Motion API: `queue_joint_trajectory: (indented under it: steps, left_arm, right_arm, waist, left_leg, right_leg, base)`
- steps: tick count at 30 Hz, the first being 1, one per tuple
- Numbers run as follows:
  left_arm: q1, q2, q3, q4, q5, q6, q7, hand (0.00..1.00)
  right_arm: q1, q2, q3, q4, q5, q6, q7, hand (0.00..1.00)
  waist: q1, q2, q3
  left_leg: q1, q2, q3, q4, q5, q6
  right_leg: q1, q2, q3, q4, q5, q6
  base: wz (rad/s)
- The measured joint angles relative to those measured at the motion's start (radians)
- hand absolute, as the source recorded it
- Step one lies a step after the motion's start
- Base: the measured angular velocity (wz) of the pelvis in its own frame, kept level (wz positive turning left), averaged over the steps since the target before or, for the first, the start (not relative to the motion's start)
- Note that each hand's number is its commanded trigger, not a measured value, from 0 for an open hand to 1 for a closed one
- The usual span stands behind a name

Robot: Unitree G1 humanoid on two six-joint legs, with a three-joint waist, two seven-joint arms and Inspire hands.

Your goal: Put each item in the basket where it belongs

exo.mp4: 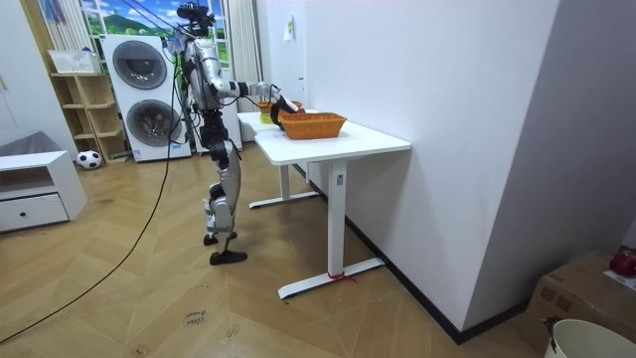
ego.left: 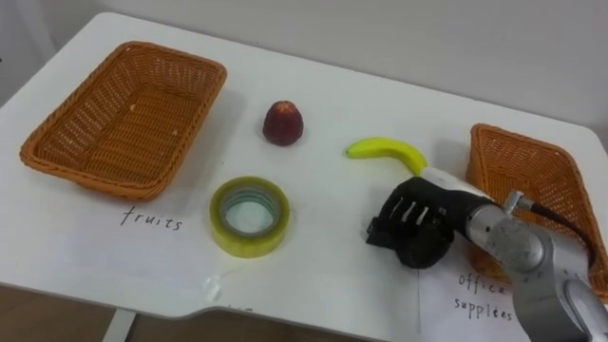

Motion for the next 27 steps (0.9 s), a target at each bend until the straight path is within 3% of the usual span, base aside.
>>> queue_joint_trajectory:
  steps: [11,19,23,27]
  left_arm:
    - [-0.003,-0.001,-0.001,0.0,0.0,-0.001,0.0,0.0]
    - [0.005,-0.002,-0.004,-0.012,-0.003,-0.022,0.039,0.0]
    - [0.021,-0.004,-0.002,-0.021,-0.01,-0.041,0.043,0.0]
    - [0.022,-0.01,-0.001,-0.018,0.0,-0.054,0.043,0.0]
  right_arm:
    - [0.0,0.0,0.0,-0.009,0.001,0.015,0.01,1.0]
    - [0.0,0.0,-0.006,-0.013,0.002,-0.001,-0.008,1.0]
    - [0.0,0.001,-0.049,-0.098,0.048,-0.006,-0.039,1.0]
    - [0.0,0.001,-0.107,-0.176,0.096,-0.041,-0.082,1.0]
  waist:
    - [-0.004,-0.001,0.0004]
    - [-0.005,-0.006,0.0014]
    - [-0.02,-0.001,0.0065]
    - [-0.03,0.006,0.011]
  left_leg:
    - [-0.001,0.0,0.0,0.004,0.0,0.0]
    - [0.001,0.0,0.002,0.004,0.0,0.0]
    - [0.001,-0.001,0.004,0.004,0.0,0.0]
    - [0.0,-0.001,0.006,0.004,0.0,0.0]
  right_leg:
    - [0.001,0.001,0.007,0.0,0.0,0.0]
    - [0.0,0.001,0.013,0.0,0.0,0.0]
    - [0.0,0.0,0.015,0.0,0.0,0.0]
    - [-0.001,0.001,0.03,-0.001,0.0,0.0]
  base:
    - [0.0]
    - [0.0]
    - [0.0]
    - [-0.02]
